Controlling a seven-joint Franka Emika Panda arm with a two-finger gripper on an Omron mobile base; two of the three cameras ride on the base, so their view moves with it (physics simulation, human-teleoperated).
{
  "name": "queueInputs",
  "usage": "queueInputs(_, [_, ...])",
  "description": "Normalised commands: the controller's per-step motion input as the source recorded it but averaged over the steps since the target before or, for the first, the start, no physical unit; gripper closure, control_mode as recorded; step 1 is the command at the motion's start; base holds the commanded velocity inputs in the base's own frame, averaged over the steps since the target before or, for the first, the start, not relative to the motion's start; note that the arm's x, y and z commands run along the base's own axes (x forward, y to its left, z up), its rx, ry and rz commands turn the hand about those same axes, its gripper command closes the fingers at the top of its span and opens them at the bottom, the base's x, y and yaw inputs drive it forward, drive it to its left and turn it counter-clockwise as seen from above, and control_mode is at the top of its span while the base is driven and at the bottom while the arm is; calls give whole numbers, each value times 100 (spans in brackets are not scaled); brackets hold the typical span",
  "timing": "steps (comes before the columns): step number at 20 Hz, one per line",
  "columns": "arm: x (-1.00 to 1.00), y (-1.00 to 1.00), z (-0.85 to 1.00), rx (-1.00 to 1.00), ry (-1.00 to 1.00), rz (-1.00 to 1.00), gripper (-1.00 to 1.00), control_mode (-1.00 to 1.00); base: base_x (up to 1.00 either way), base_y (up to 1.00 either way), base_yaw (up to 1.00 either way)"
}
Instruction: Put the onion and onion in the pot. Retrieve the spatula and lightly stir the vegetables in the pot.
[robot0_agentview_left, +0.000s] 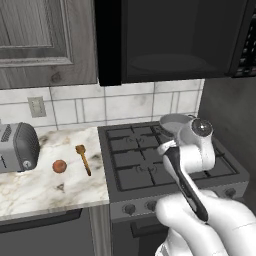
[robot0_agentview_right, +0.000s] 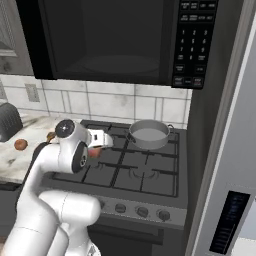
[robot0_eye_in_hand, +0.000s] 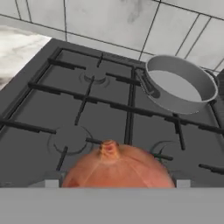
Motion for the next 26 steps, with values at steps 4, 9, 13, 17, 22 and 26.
queueInputs(4, [2, -54, 19, 1, -46, 31, 100, -100, 0, 0, 0])
queueInputs(9, [9, -51, 41, 11, -14, 13, 100, -100, 0, 0, 0])
queueInputs(13, [17, -37, 60, 4, 9, 0, 100, -100, 0, 0, 0])
queueInputs(17, [30, -34, 57, 0, 22, 0, 100, -100, 0, 0, 0])
queueInputs(22, [46, -47, 10, 3, 13, 0, 100, -100, 0, 0, 0])
queueInputs(26, [43, -34, -19, 26, -2, 0, 100, -100, 0, 0, 0])
